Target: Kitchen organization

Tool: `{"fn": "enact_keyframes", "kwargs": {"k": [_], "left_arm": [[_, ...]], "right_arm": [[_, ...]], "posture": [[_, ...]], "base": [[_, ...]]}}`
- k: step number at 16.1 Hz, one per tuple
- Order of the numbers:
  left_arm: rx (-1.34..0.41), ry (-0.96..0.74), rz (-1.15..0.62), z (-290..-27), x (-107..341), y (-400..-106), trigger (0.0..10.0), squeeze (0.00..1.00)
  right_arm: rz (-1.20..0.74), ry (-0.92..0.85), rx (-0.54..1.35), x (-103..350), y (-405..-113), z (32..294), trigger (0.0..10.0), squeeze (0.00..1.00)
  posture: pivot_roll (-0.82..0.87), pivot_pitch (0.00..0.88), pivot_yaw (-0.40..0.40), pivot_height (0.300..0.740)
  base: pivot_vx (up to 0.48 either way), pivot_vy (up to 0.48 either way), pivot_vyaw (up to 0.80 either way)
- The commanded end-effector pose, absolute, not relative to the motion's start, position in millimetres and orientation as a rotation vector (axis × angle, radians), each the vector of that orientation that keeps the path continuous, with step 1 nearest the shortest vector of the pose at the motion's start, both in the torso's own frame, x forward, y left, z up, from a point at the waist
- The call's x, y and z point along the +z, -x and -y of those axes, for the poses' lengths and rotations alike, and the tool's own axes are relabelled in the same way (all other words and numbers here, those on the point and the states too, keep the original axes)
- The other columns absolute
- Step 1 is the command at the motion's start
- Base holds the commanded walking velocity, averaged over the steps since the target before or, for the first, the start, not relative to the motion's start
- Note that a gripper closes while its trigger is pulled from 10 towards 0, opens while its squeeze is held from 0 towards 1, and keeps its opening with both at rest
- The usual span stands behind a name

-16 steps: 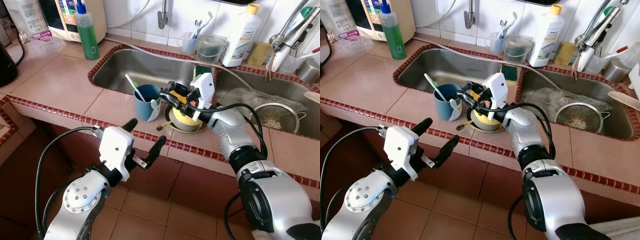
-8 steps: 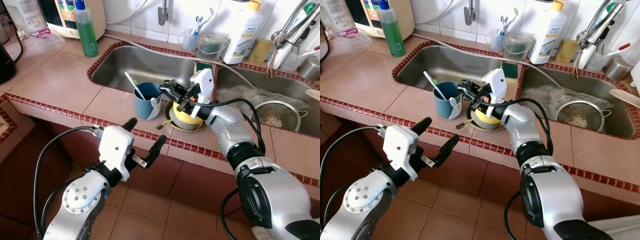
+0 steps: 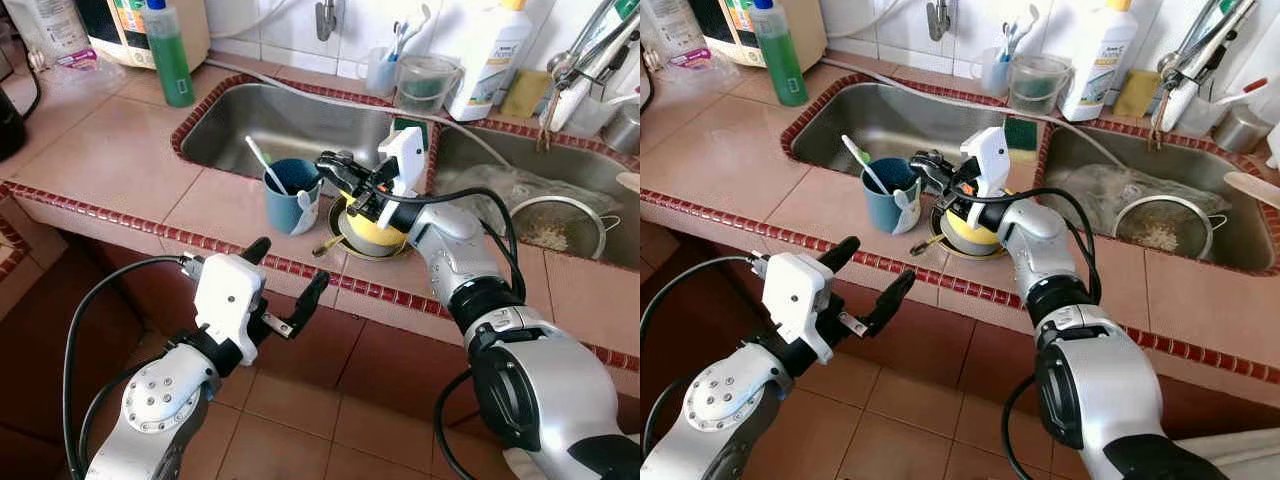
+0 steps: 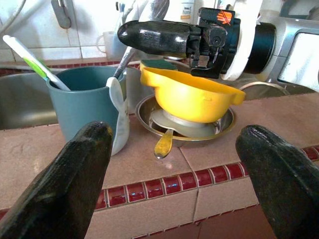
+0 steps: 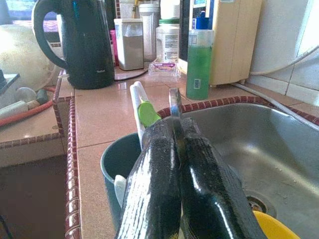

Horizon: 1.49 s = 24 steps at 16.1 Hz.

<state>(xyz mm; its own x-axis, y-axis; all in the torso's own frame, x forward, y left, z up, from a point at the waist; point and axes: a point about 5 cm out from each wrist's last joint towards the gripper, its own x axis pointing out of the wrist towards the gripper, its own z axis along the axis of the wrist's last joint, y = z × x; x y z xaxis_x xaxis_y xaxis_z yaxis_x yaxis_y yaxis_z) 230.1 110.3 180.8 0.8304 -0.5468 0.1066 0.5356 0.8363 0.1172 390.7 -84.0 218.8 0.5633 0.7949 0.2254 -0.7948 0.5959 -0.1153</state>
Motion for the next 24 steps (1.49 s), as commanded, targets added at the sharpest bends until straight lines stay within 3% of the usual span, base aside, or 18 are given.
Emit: {"fn": "enact_keyframes", "kwargs": {"k": [1,3,4,5,24], "left_arm": [[-0.576,-0.091,0.137,-109.8,182.2,-226.7,10.0,0.00],[-0.573,-0.090,0.136,-110.0,181.9,-226.5,10.0,0.00],[-0.572,-0.091,0.136,-109.9,181.9,-226.5,10.0,0.00],[-0.571,-0.092,0.136,-109.9,181.8,-226.5,10.0,0.00],[-0.579,-0.084,0.167,-102.4,183.4,-237.4,10.0,0.00]], "right_arm": [[0.284,-0.011,0.945,227.4,-392.5,83.8,0.0,0.00],[0.290,-0.009,0.939,229.7,-393.1,84.0,0.0,0.00],[0.294,-0.006,0.931,231.6,-393.8,84.3,4.2,0.00],[0.300,-0.005,0.925,234.8,-394.6,84.7,10.0,0.00],[0.436,-0.082,0.979,281.3,-396.4,94.6,10.0,0.00]], "posture": [[0.06,0.166,-0.056,0.740],[0.06,0.166,-0.056,0.740],[0.06,0.165,-0.057,0.740],[0.06,0.164,-0.057,0.740],[0.02,0.127,-0.063,0.740]], "base": [[0.000,0.000,0.00],[0.000,0.000,0.00],[0.000,0.000,0.00],[0.000,0.000,0.00],[0.000,0.000,0.00]]}}
